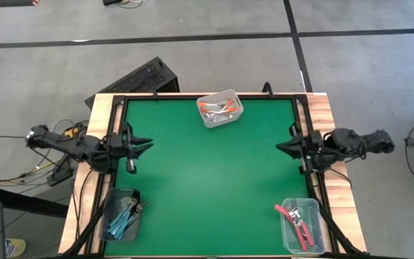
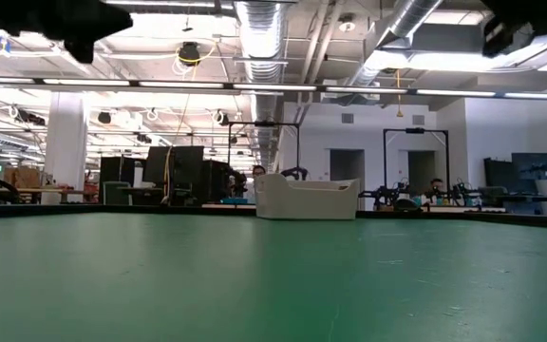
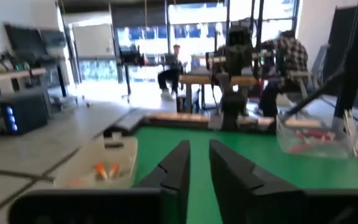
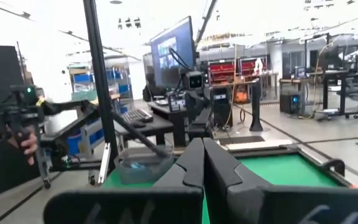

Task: Sort silverware by color (type)
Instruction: Return to Home Position

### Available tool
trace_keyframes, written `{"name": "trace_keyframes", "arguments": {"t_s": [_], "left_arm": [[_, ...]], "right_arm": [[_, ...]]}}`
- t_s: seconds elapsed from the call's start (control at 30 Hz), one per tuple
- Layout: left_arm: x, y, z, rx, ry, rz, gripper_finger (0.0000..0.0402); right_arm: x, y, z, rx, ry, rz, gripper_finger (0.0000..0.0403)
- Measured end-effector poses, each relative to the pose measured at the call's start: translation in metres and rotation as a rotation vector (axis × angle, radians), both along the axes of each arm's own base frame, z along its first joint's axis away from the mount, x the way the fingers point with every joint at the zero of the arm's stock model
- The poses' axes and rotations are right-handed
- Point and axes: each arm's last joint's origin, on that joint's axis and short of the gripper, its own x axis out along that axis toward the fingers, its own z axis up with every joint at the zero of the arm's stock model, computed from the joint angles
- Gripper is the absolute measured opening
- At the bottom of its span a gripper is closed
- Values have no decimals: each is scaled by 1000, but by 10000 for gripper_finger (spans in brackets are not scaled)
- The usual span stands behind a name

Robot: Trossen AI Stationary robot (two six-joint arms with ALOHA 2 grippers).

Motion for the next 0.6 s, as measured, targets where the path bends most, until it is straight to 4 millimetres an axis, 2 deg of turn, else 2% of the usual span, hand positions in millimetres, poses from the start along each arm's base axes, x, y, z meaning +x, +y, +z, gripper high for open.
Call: {"name": "trace_keyframes", "arguments": {"t_s": [0.13,0.3,0.4,0.6], "left_arm": [[-6,1,-7,-8,58,-46,10],[-11,1,-12,-22,101,-77,3],[-15,3,-16,-25,99,-59,1],[-19,5,-37,-80,52,-41,1]], "right_arm": [[-6,-1,-20,2,-9,-1,15],[0,0,-47,-10,48,-3,15],[2,0,-51,-11,53,-8,15],[2,-2,-54,-19,59,-40,15]]}}
